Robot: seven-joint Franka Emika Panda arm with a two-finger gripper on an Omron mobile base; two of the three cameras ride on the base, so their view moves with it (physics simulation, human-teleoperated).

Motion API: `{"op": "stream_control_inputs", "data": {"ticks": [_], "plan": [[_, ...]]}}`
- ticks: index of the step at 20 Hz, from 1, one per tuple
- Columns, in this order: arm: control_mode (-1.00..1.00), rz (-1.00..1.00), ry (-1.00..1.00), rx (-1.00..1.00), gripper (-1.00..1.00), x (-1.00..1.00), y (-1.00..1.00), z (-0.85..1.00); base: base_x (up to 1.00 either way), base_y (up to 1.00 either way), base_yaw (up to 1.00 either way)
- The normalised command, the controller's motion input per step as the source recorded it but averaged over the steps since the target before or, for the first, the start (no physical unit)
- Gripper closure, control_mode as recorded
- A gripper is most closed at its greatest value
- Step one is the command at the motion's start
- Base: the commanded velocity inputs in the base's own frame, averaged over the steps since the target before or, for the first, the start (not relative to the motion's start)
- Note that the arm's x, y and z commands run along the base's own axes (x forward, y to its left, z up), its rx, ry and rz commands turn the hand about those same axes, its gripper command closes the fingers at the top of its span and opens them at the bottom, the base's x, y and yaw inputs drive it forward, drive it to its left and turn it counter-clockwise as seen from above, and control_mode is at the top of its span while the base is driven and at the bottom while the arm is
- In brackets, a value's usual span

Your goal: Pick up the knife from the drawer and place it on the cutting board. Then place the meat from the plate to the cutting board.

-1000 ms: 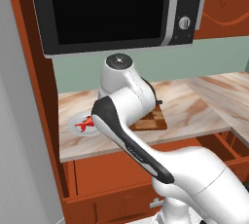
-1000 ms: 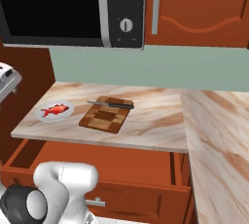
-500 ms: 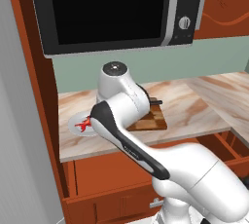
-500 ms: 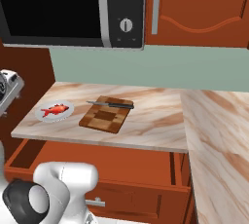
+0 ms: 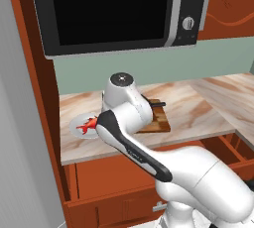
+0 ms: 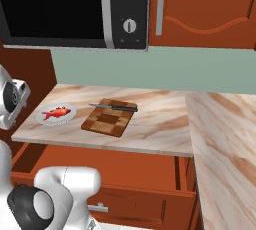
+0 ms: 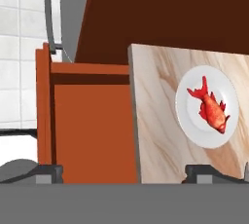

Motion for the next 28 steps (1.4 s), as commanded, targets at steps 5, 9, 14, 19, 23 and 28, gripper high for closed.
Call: {"op": "stream_control_inputs", "data": {"ticks": [5,9,14,19,23,28], "plan": [[-1.00,0.01,0.00,-0.02,-1.00,0.41,0.00,-0.24,0.00,0.00,0.00],[-1.00,0.00,0.00,-0.01,-1.00,0.41,0.00,-0.11,0.00,0.00,0.00],[-1.00,0.00,0.01,-0.02,-1.00,0.40,0.00,-0.04,0.00,0.00,0.00],[-1.00,0.00,0.01,-0.01,-1.00,0.38,0.01,-0.04,0.00,0.00,0.00],[-1.00,0.00,0.03,-0.03,-1.00,0.36,0.07,-0.18,0.00,0.00,0.00],[-1.00,0.00,0.04,-0.05,-1.00,0.35,0.13,-0.24,0.00,0.00,0.00]]}}
